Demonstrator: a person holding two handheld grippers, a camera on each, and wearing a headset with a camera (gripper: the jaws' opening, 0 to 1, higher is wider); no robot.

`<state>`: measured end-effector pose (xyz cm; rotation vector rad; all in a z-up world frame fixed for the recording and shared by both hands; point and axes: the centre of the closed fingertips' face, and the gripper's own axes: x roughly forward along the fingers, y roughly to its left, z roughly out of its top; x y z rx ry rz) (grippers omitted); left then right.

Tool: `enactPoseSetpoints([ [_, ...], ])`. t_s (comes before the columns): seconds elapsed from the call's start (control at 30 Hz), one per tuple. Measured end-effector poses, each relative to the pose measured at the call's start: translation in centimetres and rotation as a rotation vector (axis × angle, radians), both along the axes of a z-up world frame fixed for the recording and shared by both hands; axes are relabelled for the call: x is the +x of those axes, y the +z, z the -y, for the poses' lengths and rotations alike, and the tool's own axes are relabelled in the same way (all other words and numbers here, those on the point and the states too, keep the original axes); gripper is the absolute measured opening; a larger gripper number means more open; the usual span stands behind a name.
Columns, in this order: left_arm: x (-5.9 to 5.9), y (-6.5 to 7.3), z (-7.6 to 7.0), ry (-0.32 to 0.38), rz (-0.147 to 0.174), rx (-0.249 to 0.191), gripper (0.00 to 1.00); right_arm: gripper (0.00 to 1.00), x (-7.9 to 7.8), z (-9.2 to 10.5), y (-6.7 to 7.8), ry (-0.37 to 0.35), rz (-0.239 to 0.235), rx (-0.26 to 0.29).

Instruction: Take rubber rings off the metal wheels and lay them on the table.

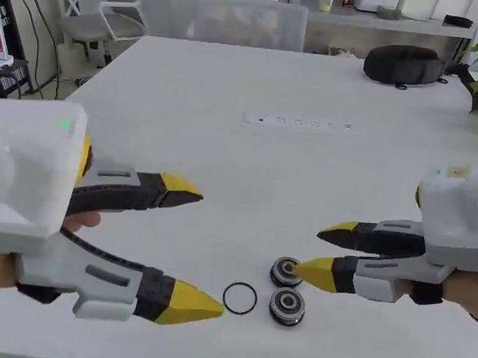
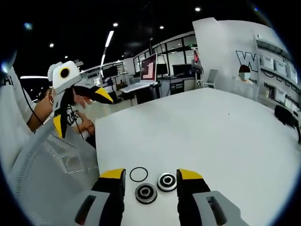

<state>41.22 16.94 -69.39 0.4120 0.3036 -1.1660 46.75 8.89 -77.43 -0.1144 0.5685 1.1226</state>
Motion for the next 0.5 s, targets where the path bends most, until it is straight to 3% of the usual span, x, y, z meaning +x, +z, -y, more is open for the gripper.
enactPoseSetpoints([
  [0.1, 0.6, 0.9, 1.4, -0.05, 0.043, 0.018, 0.65, 0.4, 0.3, 0.6, -0.7, -0.019, -0.026, 0.006],
  [0.3, 2.2, 1.2, 3.7, -0.113, 0.061, 0.025, 0.64, 0.39, 0.2, 1.0, -2.0, -0.03, -0.069, -0.005],
  [0.43, 3.1, 1.2, 5.2, -0.145, 0.063, 0.01, 0.61, 0.39, -0.1, 1.1, -3.2, -0.025, -0.104, -0.023],
  [0.5, 3.2, 0.9, 6.1, -0.171, 0.043, -0.007, 0.57, 0.39, -0.2, 1.2, -3.8, -0.021, -0.11, -0.04],
])
